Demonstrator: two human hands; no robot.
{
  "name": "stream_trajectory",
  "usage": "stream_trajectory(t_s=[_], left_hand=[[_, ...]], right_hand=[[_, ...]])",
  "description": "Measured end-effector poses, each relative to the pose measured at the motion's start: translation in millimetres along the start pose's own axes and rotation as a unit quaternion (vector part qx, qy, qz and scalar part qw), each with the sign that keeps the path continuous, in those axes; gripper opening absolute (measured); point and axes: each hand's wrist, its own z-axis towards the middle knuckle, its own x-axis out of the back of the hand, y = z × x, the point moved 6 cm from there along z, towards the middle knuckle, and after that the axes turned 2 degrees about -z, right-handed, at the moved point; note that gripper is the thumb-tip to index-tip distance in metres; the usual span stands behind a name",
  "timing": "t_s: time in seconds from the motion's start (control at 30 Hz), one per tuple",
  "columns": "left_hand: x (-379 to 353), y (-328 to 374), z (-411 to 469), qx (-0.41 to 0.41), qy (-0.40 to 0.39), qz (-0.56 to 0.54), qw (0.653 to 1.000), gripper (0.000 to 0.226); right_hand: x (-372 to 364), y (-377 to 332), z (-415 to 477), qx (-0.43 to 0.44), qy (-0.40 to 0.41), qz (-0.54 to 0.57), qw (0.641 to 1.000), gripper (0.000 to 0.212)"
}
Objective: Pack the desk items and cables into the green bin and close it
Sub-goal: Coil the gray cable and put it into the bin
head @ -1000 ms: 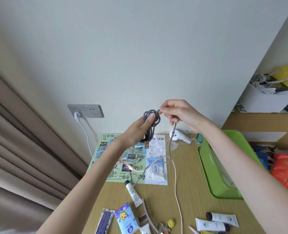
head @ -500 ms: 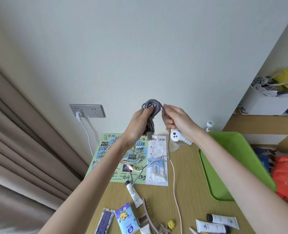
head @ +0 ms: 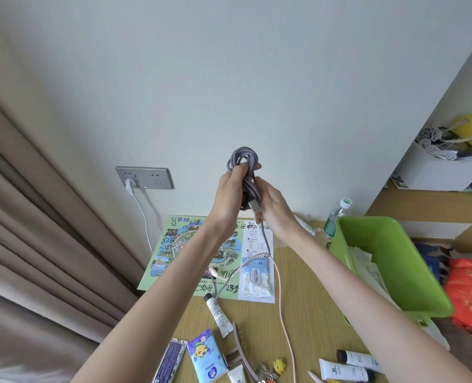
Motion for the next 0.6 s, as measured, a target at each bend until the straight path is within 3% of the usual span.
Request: stream_trajectory(t_s=[0.17, 0.3, 0.5, 0.6], left_hand=[[33.6, 2.1, 9.5, 0.042, 0.081, -0.163, 0.982, 0.032], [61.3, 7.9, 12.5, 0.043, 0.087, -0.281, 0.955, 0.024], [110.4, 3.2, 5.7, 0.054, 0.153, -0.226, 0.961, 0.025], [127.1, 0.7, 2.2, 0.053, 0.150, -0.214, 0.964, 0.030]], right_hand=[[-11.6, 5.0, -3.5, -0.011, -0.078, -0.018, 0.997, 0.038], [-19.7, 13.2, -4.8, -0.031, -0.095, -0.062, 0.993, 0.039], [-25.3, 47.4, -4.7, -0.086, -0.130, -0.103, 0.982, 0.031], [-17.0, 61.2, -0.7, -0.115, -0.130, -0.117, 0.978, 0.026]])
